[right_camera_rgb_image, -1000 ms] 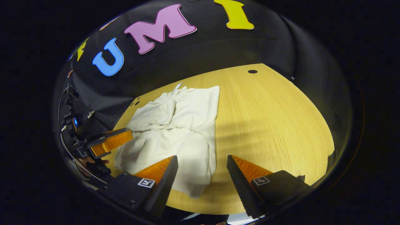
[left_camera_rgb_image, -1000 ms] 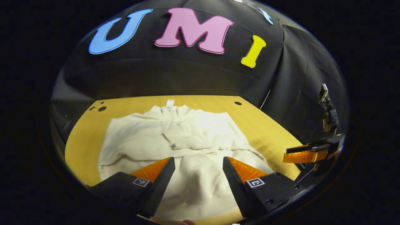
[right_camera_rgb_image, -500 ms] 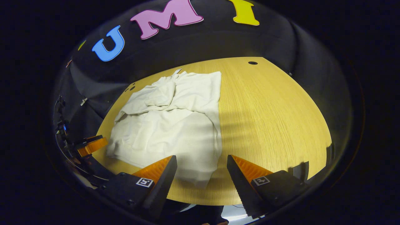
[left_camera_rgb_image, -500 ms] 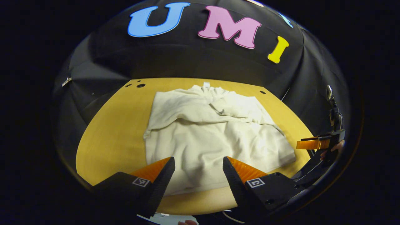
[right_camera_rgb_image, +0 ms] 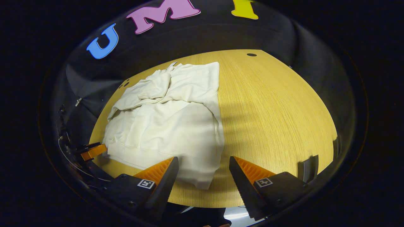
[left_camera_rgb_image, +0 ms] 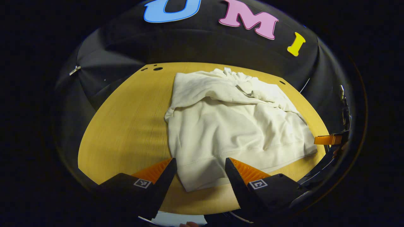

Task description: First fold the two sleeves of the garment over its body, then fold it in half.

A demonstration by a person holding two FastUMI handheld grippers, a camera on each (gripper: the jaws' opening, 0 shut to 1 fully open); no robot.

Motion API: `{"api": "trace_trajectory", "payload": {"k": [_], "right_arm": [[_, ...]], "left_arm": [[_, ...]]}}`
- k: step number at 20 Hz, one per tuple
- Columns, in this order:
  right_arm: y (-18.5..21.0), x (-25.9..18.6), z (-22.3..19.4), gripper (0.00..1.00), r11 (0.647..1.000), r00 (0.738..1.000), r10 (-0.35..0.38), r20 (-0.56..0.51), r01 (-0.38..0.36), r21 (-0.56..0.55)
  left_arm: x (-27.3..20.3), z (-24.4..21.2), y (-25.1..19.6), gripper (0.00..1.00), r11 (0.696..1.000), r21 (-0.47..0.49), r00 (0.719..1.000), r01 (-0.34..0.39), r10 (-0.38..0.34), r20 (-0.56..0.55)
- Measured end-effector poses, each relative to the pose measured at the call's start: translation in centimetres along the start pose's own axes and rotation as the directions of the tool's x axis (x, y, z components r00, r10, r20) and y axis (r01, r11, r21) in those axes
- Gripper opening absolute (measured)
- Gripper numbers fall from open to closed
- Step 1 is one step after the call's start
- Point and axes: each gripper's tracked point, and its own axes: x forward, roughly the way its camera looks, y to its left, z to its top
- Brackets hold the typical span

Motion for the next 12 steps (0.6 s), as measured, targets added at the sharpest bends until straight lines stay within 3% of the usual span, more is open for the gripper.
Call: {"api": "trace_trajectory", "payload": {"k": [3, 8, 10, 12], "right_arm": [[0.2, 1.8, -0.4, 0.99, 0.999, 1.000, -0.016, -0.015, 0.015, -0.044], [0.4, 3.1, -0.8, 0.99, 0.977, 0.997, -0.076, -0.028, 0.069, -0.200], [1.0, 3.3, -0.8, 0.98, 0.976, 0.997, -0.068, -0.042, 0.058, -0.211], [2.5, 3.6, -1.0, 0.77, 0.973, 0.997, -0.002, -0.072, -0.015, -0.228]], "left_arm": [[0.5, -0.9, 1.4, 0.97, 0.998, -0.003, 0.997, -0.065, 0.064, -0.040], [1.3, -0.8, 1.0, 0.99, 0.998, 0.014, 0.996, -0.067, 0.067, -0.061], [1.6, -0.8, -0.1, 0.97, 0.999, 0.034, 0.996, -0.027, 0.030, -0.079], [2.0, -0.6, -1.6, 0.61, 0.993, 0.106, 0.995, 0.060, -0.051, -0.084]]}}
